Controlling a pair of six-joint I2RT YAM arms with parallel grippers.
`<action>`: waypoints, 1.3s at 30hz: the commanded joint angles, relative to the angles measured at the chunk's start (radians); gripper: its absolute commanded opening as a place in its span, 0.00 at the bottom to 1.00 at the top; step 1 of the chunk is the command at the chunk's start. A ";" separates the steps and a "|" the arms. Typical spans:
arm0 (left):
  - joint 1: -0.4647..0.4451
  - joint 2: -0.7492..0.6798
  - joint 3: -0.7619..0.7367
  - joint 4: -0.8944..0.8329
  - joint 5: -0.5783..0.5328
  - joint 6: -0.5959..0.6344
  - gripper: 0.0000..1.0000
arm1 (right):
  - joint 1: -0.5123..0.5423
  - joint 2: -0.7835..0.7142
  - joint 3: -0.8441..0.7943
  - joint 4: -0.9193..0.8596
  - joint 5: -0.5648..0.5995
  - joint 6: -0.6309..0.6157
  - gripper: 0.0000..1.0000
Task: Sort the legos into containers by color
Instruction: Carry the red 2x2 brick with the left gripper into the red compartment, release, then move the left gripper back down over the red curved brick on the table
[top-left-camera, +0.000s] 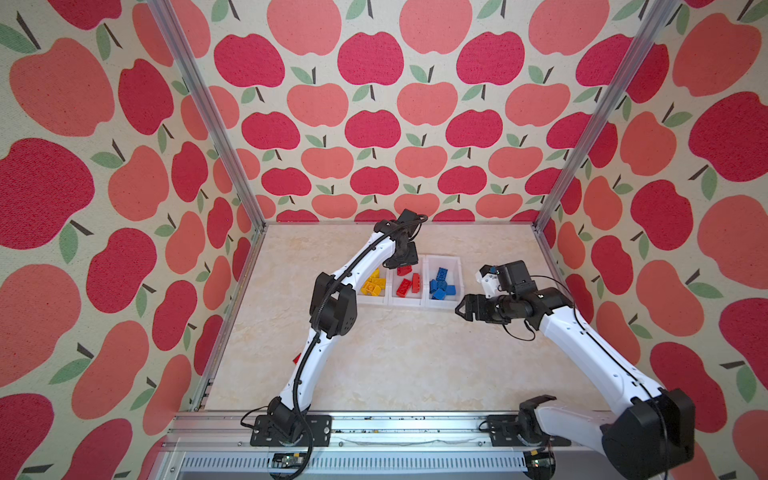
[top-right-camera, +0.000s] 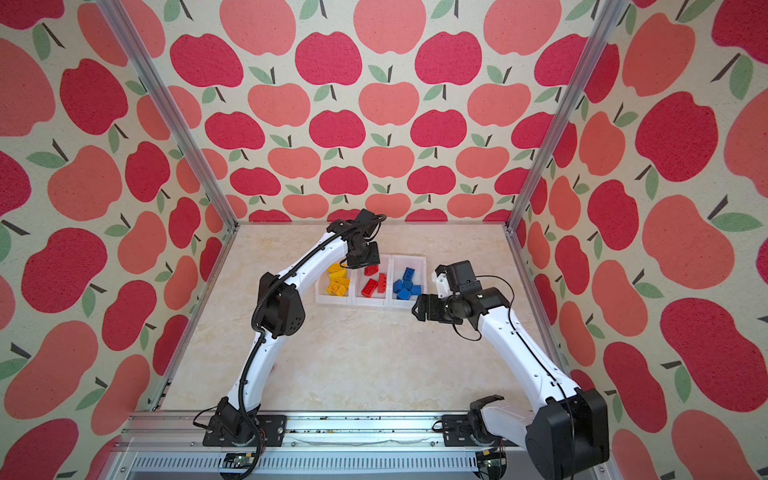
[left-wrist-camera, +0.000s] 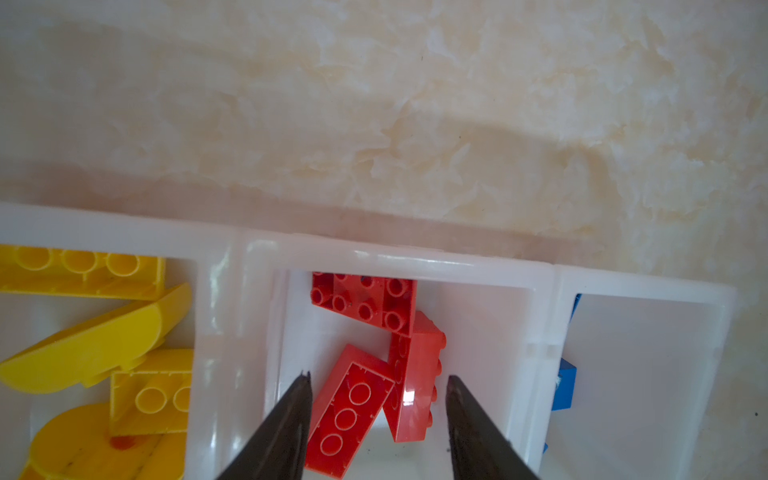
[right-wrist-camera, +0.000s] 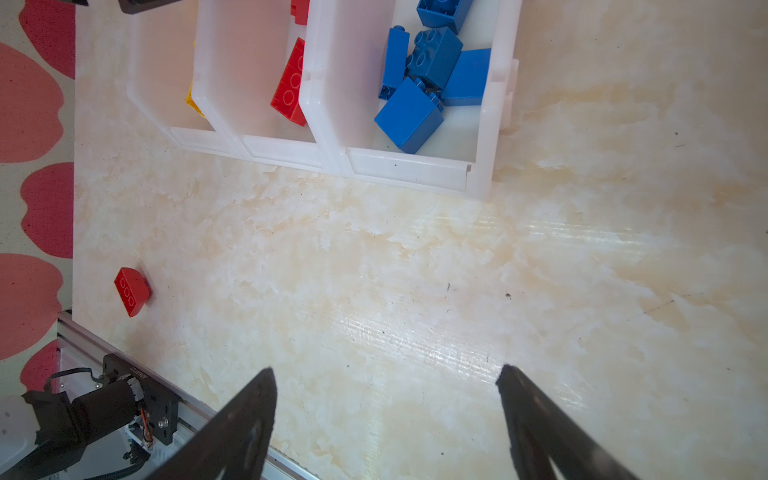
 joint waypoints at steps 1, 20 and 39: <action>0.000 -0.024 0.008 -0.022 -0.004 0.011 0.57 | -0.010 -0.012 -0.004 -0.018 -0.006 0.008 0.86; 0.063 -0.503 -0.714 0.266 -0.030 -0.163 0.63 | -0.015 0.048 0.019 -0.013 -0.047 -0.026 0.86; 0.137 -0.990 -1.263 0.132 -0.128 -0.383 0.78 | -0.033 0.089 0.038 -0.029 -0.093 -0.073 0.86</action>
